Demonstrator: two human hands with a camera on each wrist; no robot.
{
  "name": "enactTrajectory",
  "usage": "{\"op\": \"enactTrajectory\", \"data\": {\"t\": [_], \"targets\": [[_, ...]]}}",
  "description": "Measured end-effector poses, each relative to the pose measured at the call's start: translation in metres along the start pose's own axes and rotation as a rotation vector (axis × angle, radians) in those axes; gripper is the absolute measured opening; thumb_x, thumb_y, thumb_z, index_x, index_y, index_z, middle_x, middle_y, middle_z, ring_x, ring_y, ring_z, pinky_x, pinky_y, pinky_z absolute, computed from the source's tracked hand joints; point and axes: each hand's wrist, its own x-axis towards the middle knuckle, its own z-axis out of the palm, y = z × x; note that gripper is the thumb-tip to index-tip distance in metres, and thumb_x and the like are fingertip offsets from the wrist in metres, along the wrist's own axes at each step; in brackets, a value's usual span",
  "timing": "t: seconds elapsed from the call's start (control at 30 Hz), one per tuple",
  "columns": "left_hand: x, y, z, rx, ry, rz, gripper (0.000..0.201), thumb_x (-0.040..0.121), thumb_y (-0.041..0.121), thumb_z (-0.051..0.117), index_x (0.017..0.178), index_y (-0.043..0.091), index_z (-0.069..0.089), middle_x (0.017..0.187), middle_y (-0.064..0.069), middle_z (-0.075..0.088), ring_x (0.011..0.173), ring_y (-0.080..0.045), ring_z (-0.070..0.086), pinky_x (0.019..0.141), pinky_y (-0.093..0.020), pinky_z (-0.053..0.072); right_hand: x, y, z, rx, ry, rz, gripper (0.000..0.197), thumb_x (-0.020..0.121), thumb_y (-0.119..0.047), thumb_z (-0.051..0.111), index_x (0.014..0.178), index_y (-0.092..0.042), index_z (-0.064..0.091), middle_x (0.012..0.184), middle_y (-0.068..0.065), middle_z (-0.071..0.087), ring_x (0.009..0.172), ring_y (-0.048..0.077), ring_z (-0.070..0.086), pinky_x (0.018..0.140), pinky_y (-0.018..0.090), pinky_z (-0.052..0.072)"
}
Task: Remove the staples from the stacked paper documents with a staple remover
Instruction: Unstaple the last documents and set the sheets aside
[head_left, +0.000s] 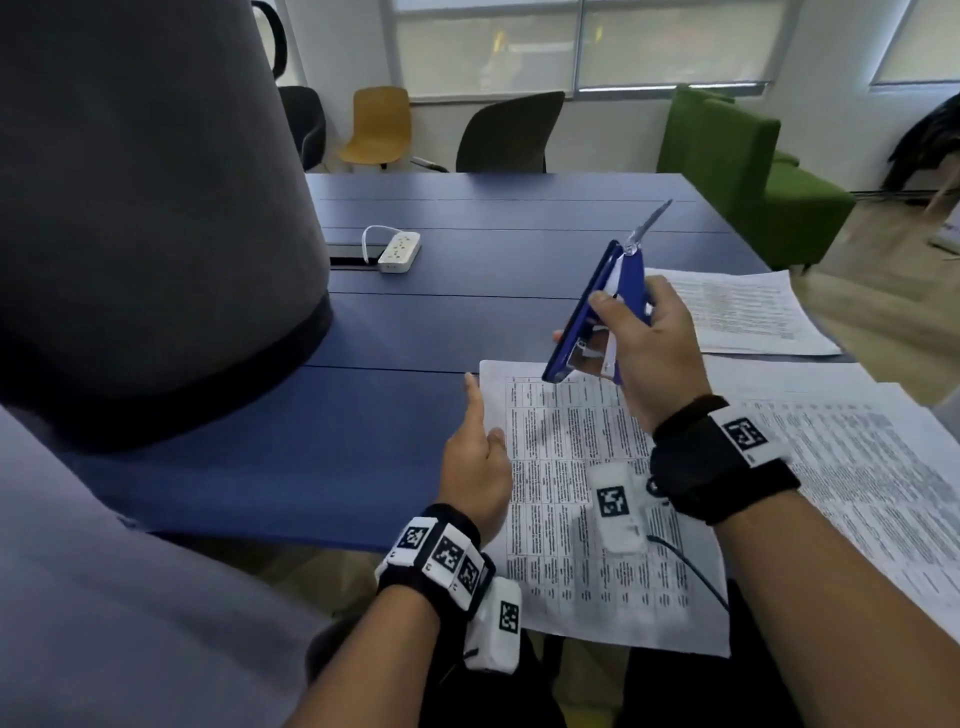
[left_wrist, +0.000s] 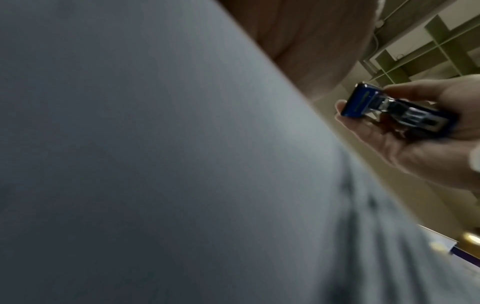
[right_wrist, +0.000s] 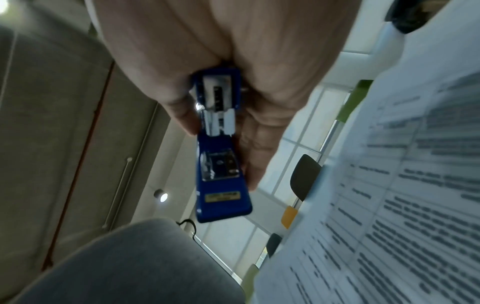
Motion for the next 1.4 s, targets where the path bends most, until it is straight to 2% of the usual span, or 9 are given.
{"op": "enactTrajectory", "data": {"t": [0.1,0.23,0.57,0.67,0.83,0.97,1.1,1.23,1.4], "targets": [[0.004,-0.009,0.005,-0.039,0.029,-0.033,0.069,0.106,0.007,0.039,0.161,0.036,0.009,0.116,0.023,0.063,0.085,0.013,0.064,0.079,-0.010,0.051,0.006,0.006,0.010,-0.142,0.003,-0.045,0.030,0.079,-0.045,0.071,0.096,-0.027,0.054,0.095,0.015,0.068,0.085,0.039,0.072,0.071,0.055,0.061],[0.013,-0.012,0.004,-0.034,0.027,-0.070,0.072,0.095,0.018,0.041,0.162,0.031,0.018,0.130,0.016,0.061,0.114,-0.007,0.065,0.105,-0.041,0.053,0.017,0.012,0.014,-0.154,-0.024,-0.067,0.033,0.083,-0.037,0.068,0.109,-0.017,0.061,0.100,0.011,0.069,0.090,0.029,0.070,0.077,0.049,0.061],[0.004,0.000,0.009,0.237,0.004,0.179,0.068,0.100,0.005,0.035,0.163,0.016,0.012,0.128,0.008,0.050,0.107,0.003,0.048,0.086,0.000,0.035,0.023,0.013,0.039,-0.156,-0.021,-0.095,0.042,0.085,-0.063,0.058,0.099,-0.024,0.049,0.093,0.020,0.063,0.085,0.047,0.067,0.070,0.062,0.057],[-0.008,0.002,0.009,0.266,-0.021,0.274,0.070,0.097,0.013,0.032,0.163,0.023,0.011,0.124,0.005,0.055,0.102,-0.006,0.055,0.089,-0.016,0.046,0.027,0.015,0.040,-0.168,-0.066,-0.067,0.040,0.086,-0.062,0.059,0.099,-0.026,0.049,0.086,0.014,0.060,0.082,0.051,0.066,0.066,0.065,0.056],[-0.013,0.010,0.011,0.282,-0.001,0.354,0.069,0.098,0.012,0.032,0.162,0.022,0.008,0.124,-0.001,0.056,0.101,-0.014,0.057,0.088,-0.035,0.049,0.028,0.015,0.038,-0.296,-0.113,-0.106,0.025,0.098,-0.049,0.055,0.091,-0.025,0.052,0.076,-0.007,0.056,0.066,0.001,0.059,0.070,0.030,0.052],[-0.014,0.020,0.010,0.290,-0.011,0.369,0.070,0.101,0.018,0.031,0.162,0.026,-0.002,0.145,-0.006,0.054,0.119,-0.019,0.058,0.099,-0.040,0.050,0.023,0.009,0.037,-0.401,-0.113,-0.160,0.031,0.099,-0.049,0.054,0.080,-0.025,0.048,0.068,-0.012,0.049,0.058,0.002,0.048,0.067,0.027,0.045],[-0.017,0.031,0.010,0.247,-0.058,0.349,0.076,0.101,0.020,0.032,0.161,0.030,-0.012,0.103,0.002,0.063,0.087,-0.017,0.062,0.079,-0.043,0.053,0.018,0.002,0.036,-0.442,-0.092,-0.253,0.037,0.099,-0.051,0.053,0.072,-0.027,0.043,0.062,-0.010,0.045,0.058,0.015,0.050,0.062,0.038,0.048],[-0.021,0.040,0.012,0.248,-0.081,0.369,0.078,0.097,0.019,0.033,0.162,0.023,-0.010,0.086,0.011,0.052,0.074,-0.013,0.054,0.073,-0.040,0.050,0.013,0.000,0.032,-0.480,-0.037,-0.376,0.039,0.100,-0.045,0.052,0.071,-0.022,0.041,0.060,-0.011,0.041,0.054,0.006,0.038,0.056,0.022,0.034],[-0.017,0.048,0.011,0.236,-0.120,0.257,0.080,0.095,0.023,0.036,0.162,0.032,-0.007,0.113,-0.015,0.068,0.094,-0.027,0.065,0.086,-0.048,0.052,0.016,-0.014,0.016,-0.366,-0.123,-0.254,0.033,0.101,-0.049,0.049,0.093,-0.018,0.054,0.077,-0.006,0.053,0.066,0.005,0.051,0.066,0.020,0.043]]}}
